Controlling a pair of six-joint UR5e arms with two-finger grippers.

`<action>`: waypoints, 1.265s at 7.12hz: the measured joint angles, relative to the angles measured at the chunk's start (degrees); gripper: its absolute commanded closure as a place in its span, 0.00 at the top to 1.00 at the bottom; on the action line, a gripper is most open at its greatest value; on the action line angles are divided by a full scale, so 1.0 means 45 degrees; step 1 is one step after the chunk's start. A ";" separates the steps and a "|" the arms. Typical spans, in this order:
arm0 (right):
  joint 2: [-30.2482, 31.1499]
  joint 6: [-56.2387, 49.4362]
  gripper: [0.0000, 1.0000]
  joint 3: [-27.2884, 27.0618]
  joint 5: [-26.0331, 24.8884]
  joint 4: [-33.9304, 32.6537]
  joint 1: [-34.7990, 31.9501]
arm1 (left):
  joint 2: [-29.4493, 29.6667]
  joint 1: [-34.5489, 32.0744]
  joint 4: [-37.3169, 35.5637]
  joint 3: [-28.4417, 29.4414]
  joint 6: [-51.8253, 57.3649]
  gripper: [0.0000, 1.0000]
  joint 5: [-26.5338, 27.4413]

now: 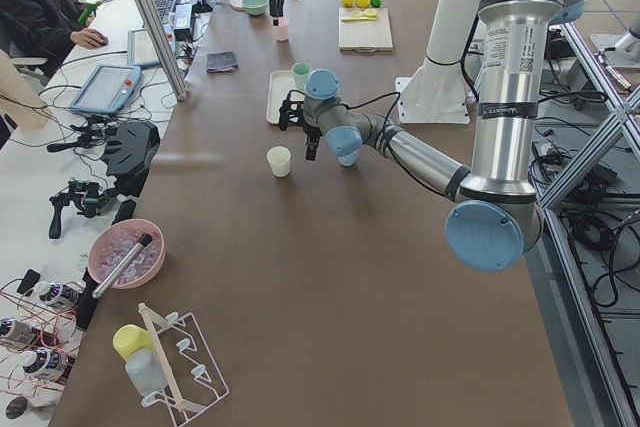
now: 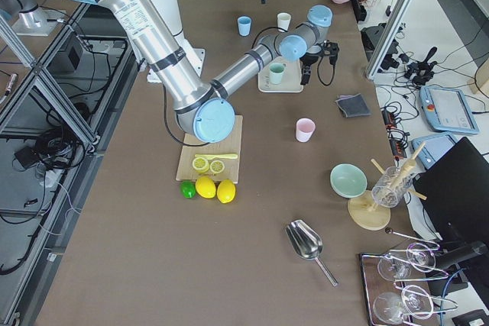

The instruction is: Place all cups on tray

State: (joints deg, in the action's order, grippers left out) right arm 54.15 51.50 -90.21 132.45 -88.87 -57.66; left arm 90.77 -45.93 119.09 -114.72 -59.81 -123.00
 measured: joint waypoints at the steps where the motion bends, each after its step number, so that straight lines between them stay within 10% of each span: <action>1: 0.0093 -0.0940 1.00 0.0006 0.0164 -0.0438 -0.0558 | -0.0132 0.0849 0.0003 -0.0225 -0.0520 0.97 0.0506; 9: 0.1652 -0.4380 1.00 0.0132 0.0530 -0.0935 -0.2638 | -0.0137 0.2430 0.0043 0.0289 -0.1095 0.83 0.1273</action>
State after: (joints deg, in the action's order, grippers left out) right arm 61.58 31.79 -89.62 134.83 -93.08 -69.53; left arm 90.16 -34.99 119.29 -113.42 -64.74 -117.28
